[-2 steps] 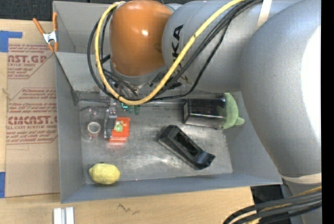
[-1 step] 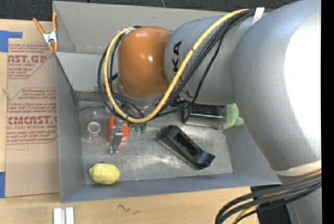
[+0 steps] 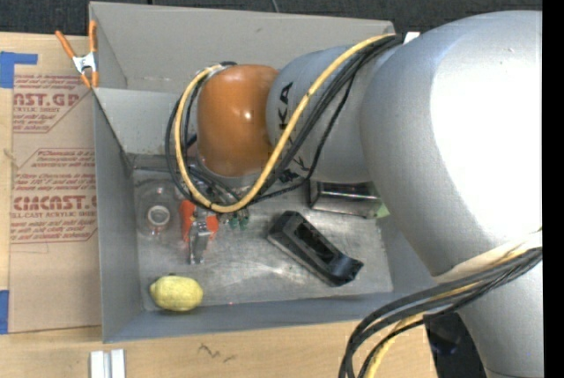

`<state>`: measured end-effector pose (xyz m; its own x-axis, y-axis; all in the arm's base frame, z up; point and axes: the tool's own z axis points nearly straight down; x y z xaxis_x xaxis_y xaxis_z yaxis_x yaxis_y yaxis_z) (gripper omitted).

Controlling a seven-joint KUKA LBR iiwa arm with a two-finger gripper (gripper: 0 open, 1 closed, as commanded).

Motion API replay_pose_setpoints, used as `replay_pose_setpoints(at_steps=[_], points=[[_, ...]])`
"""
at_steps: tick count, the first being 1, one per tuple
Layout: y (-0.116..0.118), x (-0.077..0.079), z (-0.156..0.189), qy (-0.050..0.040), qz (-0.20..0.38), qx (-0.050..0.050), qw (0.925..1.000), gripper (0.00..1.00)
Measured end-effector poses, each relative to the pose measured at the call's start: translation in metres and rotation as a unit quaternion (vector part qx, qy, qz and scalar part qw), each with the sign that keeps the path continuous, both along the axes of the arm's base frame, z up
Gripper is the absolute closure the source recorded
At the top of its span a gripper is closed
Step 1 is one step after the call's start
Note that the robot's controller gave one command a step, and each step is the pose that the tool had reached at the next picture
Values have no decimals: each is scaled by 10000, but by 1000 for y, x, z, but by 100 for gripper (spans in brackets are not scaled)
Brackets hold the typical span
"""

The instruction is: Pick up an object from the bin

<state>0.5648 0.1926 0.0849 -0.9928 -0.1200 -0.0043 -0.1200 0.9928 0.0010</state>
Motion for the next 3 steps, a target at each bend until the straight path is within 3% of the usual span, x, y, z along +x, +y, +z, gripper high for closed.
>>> replay_pose_setpoints(at_steps=[1, 2, 3], points=[[17, -2, -12, 2, -1294, 18, 9916, 100], [17, -2, -12, 2, -1295, 19, 9916, 100], [-4, -3, 184, 7, -1206, 8, 9927, 100]])
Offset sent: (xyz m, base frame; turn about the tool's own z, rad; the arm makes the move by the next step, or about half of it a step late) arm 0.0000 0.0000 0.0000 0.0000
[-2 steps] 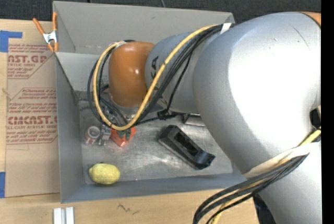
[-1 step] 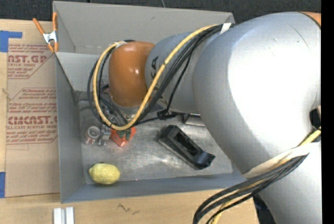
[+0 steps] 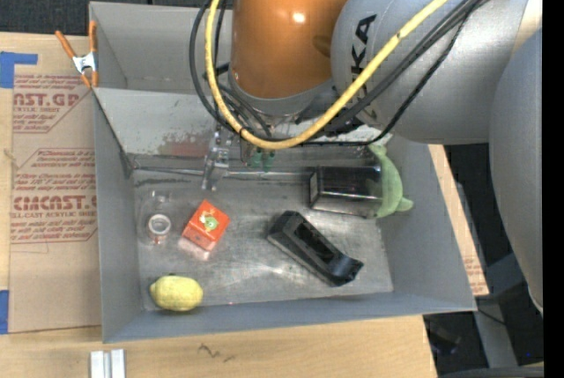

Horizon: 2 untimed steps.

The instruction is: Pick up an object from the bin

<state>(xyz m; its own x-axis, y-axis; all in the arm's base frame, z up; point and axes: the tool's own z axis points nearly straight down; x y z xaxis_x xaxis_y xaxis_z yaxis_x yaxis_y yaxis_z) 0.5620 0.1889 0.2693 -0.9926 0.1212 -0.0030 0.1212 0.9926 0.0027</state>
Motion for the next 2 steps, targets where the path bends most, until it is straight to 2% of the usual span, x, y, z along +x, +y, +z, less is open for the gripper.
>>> replay_pose_setpoints(at_steps=[1, 2], points=[[0, 0, -1, 1, 1, -4, 10000, 100], [11, -1, -46, -31, 144, 0, 9999, 100]])
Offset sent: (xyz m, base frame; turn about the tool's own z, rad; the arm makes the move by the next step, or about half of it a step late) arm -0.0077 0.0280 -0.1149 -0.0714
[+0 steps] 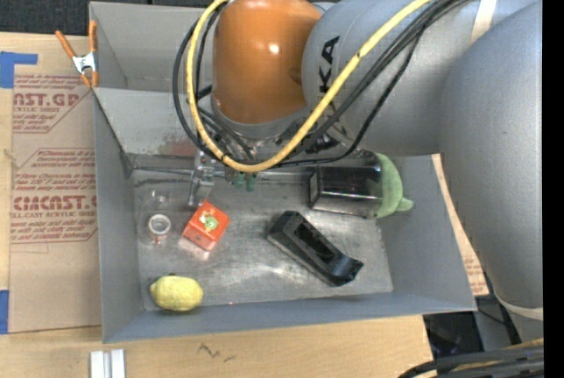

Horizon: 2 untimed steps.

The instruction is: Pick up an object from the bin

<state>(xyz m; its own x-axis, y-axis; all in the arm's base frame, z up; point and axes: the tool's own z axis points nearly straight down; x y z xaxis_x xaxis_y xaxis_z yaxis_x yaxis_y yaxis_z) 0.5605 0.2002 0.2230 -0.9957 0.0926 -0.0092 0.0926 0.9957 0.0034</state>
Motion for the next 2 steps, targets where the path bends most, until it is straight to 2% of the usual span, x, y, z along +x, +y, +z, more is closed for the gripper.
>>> replay_pose_setpoints(at_steps=[1, 2], points=[[-9, -52, -35, 48, -83, -8, 10000, 0], [-9, -52, -34, 46, -85, -7, 10000, 0]])
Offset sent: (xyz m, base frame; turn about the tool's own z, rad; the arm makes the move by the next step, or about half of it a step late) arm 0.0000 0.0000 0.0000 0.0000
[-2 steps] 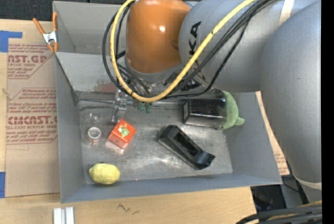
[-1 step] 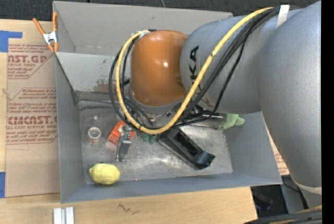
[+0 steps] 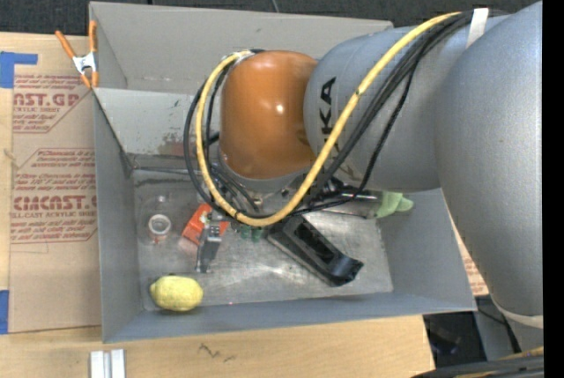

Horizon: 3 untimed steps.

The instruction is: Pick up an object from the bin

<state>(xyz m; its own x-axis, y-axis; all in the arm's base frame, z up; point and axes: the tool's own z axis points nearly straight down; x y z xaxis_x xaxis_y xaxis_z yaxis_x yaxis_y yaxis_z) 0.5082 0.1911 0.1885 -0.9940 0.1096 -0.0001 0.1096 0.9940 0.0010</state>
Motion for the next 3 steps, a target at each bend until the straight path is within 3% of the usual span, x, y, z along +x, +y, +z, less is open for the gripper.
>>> replay_pose_setpoints(at_steps=[1, 2, 3], points=[[13, 11, -114, -8, -574, 9, 9984, 100], [13, 11, -114, -8, -575, 10, 9983, 100], [5, 17, -66, 36, -572, -12, 9984, 100]])
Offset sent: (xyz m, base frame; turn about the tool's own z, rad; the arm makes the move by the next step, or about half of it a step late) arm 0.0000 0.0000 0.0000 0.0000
